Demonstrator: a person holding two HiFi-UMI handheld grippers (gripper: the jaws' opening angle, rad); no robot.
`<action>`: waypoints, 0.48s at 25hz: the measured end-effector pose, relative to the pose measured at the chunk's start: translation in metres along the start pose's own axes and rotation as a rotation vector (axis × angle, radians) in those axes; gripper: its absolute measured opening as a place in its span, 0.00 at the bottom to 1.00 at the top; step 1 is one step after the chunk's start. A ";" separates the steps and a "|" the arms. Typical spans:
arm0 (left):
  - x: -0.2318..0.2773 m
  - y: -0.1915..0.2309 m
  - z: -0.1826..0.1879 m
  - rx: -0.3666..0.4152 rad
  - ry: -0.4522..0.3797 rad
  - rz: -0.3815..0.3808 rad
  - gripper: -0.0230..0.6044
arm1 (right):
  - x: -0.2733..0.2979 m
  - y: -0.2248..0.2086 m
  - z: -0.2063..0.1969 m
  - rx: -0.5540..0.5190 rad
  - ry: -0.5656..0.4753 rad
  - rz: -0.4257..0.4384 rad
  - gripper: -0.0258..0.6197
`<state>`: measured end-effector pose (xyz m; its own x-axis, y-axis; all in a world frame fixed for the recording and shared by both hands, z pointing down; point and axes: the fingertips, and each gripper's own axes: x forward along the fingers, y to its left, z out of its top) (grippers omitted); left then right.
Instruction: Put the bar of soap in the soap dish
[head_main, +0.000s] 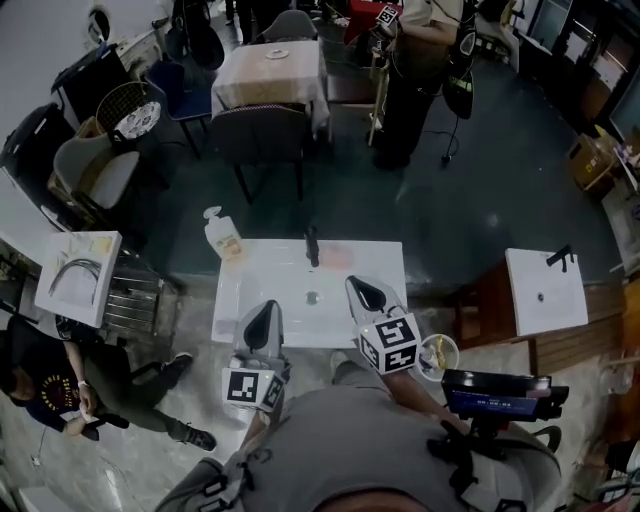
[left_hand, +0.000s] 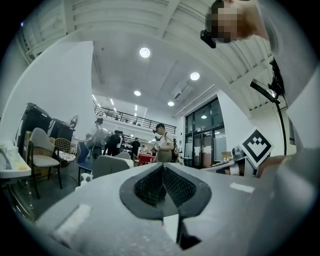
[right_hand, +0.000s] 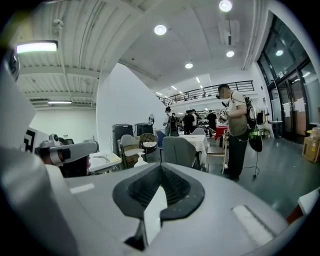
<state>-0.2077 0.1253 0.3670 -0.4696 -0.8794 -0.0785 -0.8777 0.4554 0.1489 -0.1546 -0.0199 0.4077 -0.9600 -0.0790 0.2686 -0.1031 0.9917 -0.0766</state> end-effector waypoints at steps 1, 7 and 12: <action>0.013 -0.001 0.002 0.005 0.002 -0.001 0.03 | 0.005 -0.011 0.007 0.003 -0.008 0.002 0.04; 0.079 -0.011 0.018 0.048 -0.022 -0.005 0.03 | 0.031 -0.062 0.042 0.011 -0.062 0.025 0.04; 0.113 -0.010 0.016 0.075 0.015 0.045 0.03 | 0.046 -0.084 0.058 0.036 -0.080 0.056 0.04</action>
<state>-0.2531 0.0237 0.3407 -0.5082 -0.8592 -0.0589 -0.8605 0.5036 0.0775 -0.2052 -0.1131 0.3706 -0.9821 -0.0327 0.1855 -0.0564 0.9906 -0.1242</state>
